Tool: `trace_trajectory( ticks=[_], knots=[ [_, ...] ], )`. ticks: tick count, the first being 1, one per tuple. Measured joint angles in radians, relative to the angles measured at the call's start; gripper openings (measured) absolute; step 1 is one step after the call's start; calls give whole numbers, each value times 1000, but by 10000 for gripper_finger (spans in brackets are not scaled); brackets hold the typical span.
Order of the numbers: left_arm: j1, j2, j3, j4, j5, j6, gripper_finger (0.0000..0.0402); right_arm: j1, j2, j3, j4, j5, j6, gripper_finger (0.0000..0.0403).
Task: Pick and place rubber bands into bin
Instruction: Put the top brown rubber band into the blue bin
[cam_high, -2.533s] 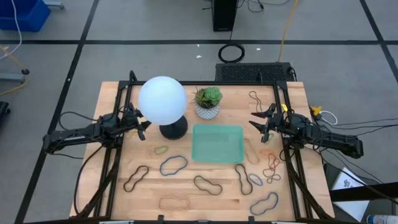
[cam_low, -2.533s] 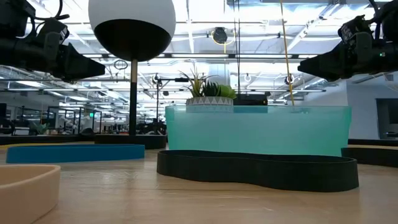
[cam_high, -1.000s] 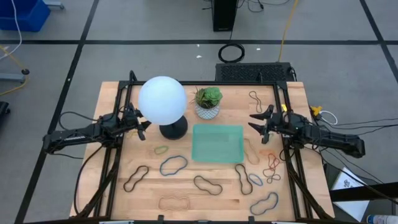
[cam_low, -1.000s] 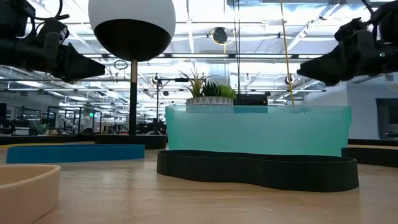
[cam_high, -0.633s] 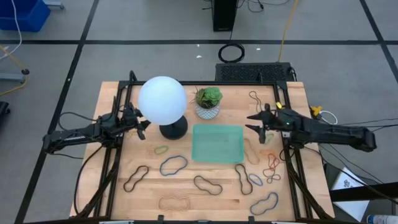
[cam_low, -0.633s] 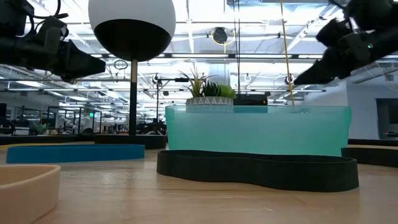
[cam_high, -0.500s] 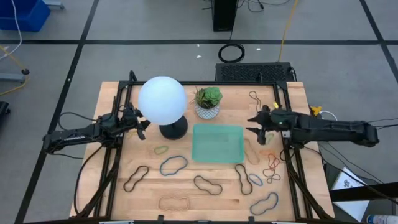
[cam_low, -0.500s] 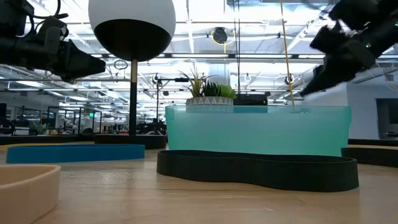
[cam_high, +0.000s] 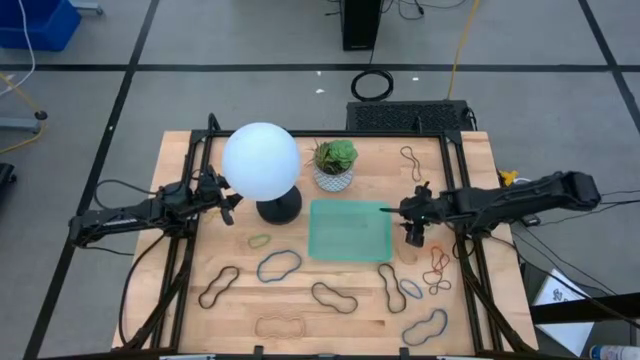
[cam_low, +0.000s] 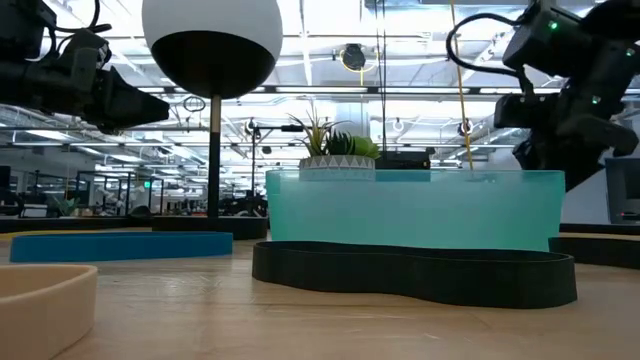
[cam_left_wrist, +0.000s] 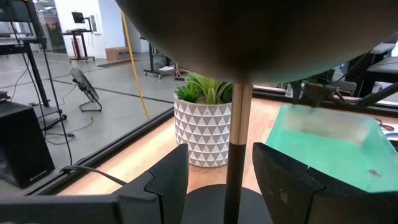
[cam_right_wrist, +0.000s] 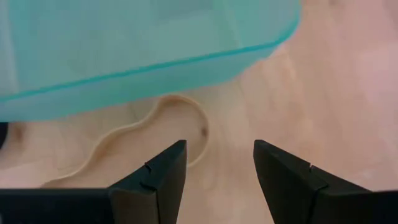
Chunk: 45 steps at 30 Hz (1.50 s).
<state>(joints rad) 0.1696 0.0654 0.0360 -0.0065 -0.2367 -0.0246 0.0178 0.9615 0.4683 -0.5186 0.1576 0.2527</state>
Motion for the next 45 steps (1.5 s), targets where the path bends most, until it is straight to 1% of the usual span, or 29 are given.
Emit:
trace_trajectory(
  ticks=[6,15,18,21,29,30,37,41,45],
  knots=[
    [0,0,1,-14,0,1,186,31,48,-3,24,2,51,180],
    [0,0,1,-16,0,-3,186,32,114,-63,94,1,124,177],
    [0,0,1,-17,0,-2,186,32,125,-65,97,-1,139,161],
    [0,0,1,-17,0,-2,186,32,125,-65,100,-1,139,130],
    [0,0,1,-18,0,1,186,32,126,-66,100,-2,119,15],
    [0,0,1,-18,0,1,186,32,126,-66,99,-2,113,8],
    [0,0,1,-18,0,3,186,29,116,-68,97,27,122,3],
    [0,0,1,-18,-1,3,186,21,82,-69,90,70,210,3],
    [0,0,1,-18,-1,3,186,21,34,-69,92,134,298,2]
  ],
)
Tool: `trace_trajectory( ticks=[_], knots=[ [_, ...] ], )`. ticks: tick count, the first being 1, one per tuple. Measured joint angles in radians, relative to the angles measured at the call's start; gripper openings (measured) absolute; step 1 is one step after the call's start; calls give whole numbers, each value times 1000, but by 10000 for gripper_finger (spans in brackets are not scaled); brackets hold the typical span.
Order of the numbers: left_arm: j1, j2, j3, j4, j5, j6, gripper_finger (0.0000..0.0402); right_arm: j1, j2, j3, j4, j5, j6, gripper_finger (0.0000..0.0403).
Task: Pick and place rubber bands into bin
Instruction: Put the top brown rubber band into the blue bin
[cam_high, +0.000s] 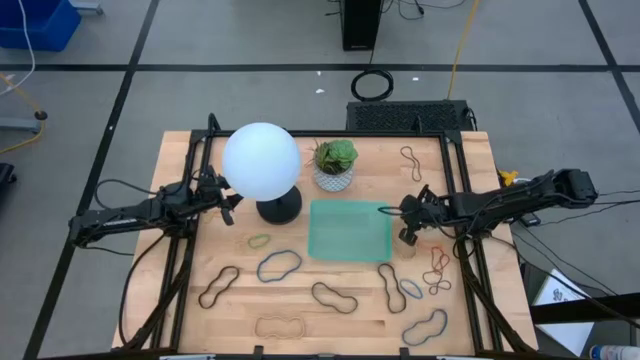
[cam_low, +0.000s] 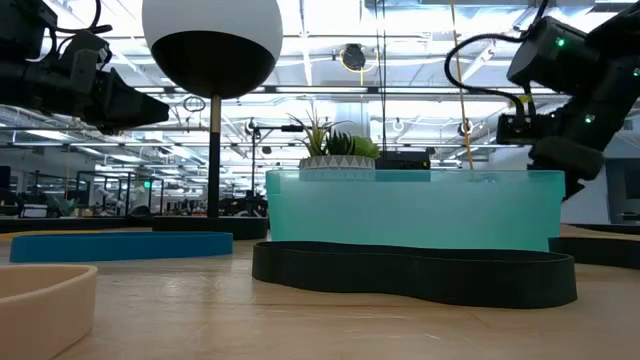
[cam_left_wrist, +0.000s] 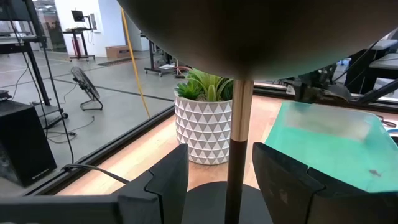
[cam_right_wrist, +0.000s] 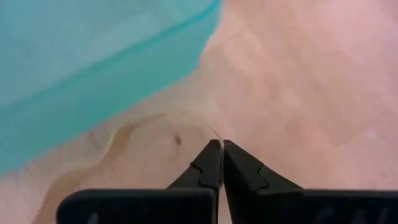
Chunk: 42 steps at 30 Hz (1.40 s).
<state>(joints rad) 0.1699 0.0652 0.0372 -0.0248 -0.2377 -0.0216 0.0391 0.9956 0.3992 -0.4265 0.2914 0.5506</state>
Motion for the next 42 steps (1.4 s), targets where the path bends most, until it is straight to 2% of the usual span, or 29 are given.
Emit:
trace_trajectory(
  ticks=[5,11,15,19,24,26,29,34,42],
  knots=[
    [0,0,0,0,0,0,186,0,-65,0,-2,113,85,1],
    [0,0,0,0,0,-1,186,0,-145,0,63,283,94,1],
    [0,0,0,1,0,-2,186,0,-189,0,201,399,-4,1],
    [0,0,0,1,0,-2,186,0,-219,1,467,470,-197,0],
    [0,0,0,1,0,-2,186,9,-221,2,931,443,-519,0],
    [0,0,0,1,0,-2,186,10,-214,2,1121,356,-620,0],
    [0,0,0,2,0,-2,186,11,-200,10,1322,217,-660,0],
    [0,0,0,2,0,-6,186,11,-147,108,1270,103,-673,0],
    [0,0,0,2,0,-6,186,18,54,316,913,69,-705,0]
  ],
)
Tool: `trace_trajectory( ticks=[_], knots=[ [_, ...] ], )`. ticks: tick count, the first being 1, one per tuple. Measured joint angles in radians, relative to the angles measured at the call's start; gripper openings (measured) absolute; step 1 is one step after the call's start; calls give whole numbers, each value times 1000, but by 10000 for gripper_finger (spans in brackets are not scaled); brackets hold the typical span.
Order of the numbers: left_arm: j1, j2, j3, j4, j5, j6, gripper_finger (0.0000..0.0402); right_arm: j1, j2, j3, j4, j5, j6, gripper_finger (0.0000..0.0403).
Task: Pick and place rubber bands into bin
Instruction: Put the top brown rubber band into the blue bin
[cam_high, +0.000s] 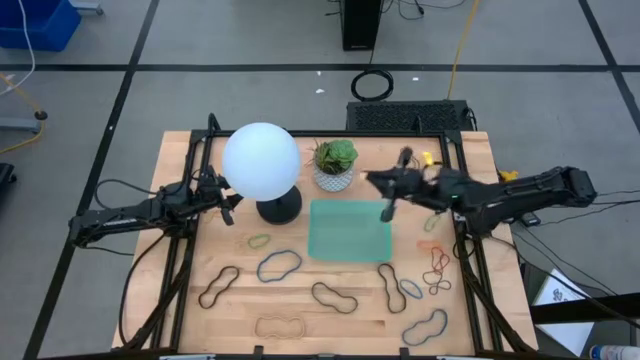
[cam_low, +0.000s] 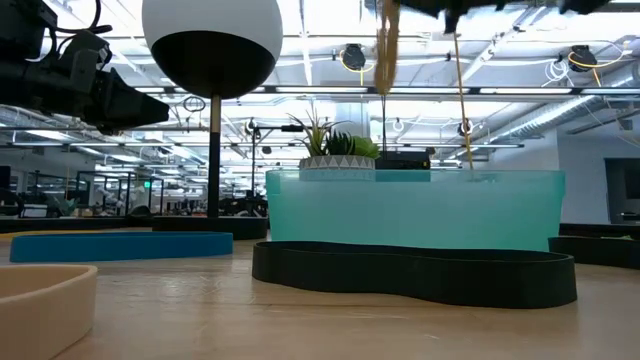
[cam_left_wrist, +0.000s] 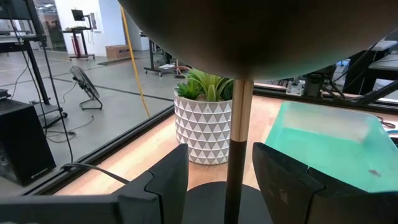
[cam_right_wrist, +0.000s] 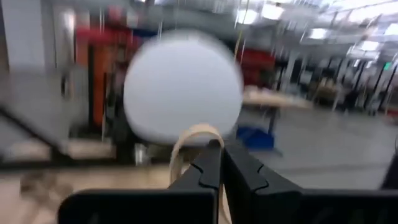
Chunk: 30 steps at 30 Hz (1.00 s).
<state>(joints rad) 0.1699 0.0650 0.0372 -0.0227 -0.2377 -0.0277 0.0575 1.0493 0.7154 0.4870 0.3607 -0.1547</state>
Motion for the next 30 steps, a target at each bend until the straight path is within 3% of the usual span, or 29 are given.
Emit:
trace_trajectory(
  ticks=[10,22,30],
  knots=[
    [0,0,0,-1,0,0,186,73,226,42,-188,-2,37,0],
    [0,0,0,-2,0,1,186,115,471,39,-176,2,45,0],
    [0,0,0,-2,0,5,186,115,546,39,-205,-6,141,0]
  ],
)
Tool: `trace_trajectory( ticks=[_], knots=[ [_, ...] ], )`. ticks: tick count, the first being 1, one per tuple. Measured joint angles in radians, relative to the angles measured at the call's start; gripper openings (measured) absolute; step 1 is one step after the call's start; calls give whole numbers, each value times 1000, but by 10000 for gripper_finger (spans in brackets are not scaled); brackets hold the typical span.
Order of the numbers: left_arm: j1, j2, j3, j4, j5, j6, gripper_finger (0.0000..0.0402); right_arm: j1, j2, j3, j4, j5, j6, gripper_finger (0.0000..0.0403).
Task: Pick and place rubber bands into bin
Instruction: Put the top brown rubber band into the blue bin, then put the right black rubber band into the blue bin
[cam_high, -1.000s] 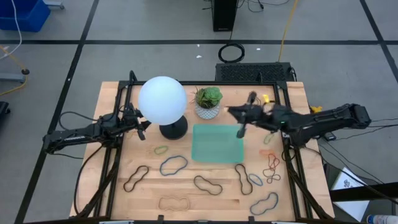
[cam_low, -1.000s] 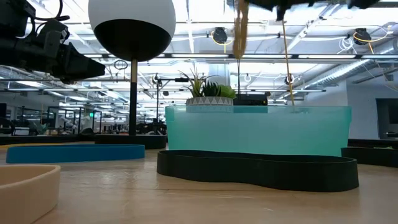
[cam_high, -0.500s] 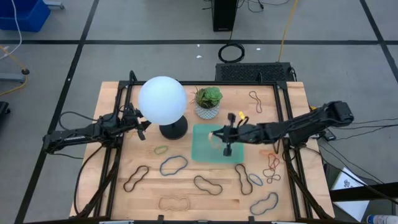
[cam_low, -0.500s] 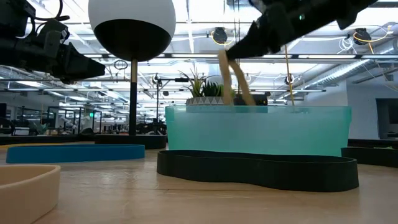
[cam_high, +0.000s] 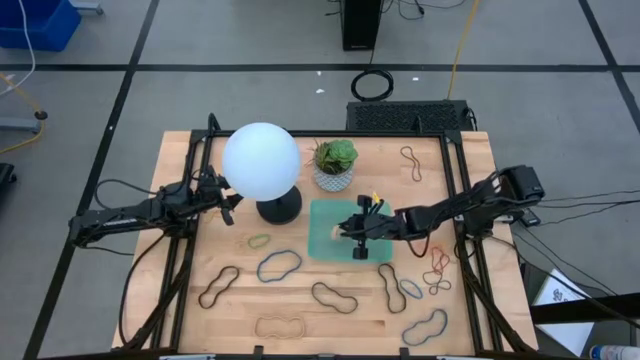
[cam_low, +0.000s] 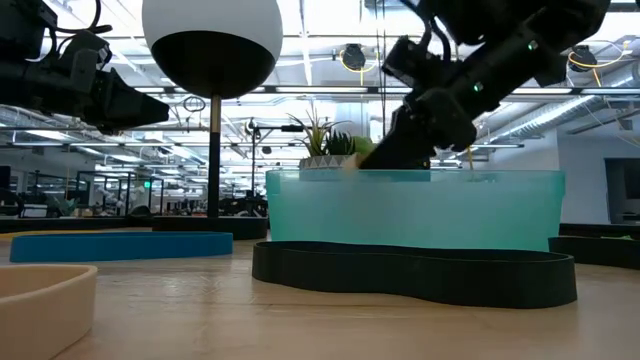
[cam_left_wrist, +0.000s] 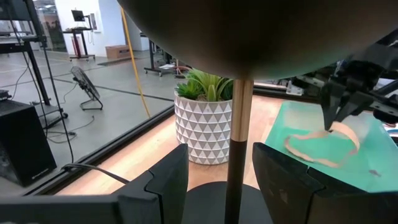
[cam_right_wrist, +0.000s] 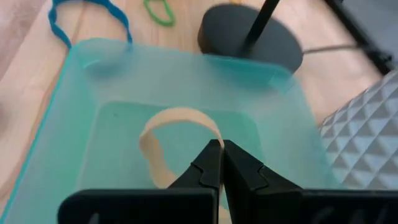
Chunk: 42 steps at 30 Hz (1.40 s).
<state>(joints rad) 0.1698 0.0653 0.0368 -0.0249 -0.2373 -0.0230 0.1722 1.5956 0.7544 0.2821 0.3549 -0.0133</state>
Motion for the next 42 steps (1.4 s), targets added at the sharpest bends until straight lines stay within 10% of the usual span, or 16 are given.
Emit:
trace_trajectory(
  ticks=[32,42],
  knots=[
    [0,0,0,-1,0,-1,186,0,17,-2,-154,-98,263,29],
    [0,0,0,-1,0,-1,186,0,-70,-2,-273,-98,263,119]
  ],
)
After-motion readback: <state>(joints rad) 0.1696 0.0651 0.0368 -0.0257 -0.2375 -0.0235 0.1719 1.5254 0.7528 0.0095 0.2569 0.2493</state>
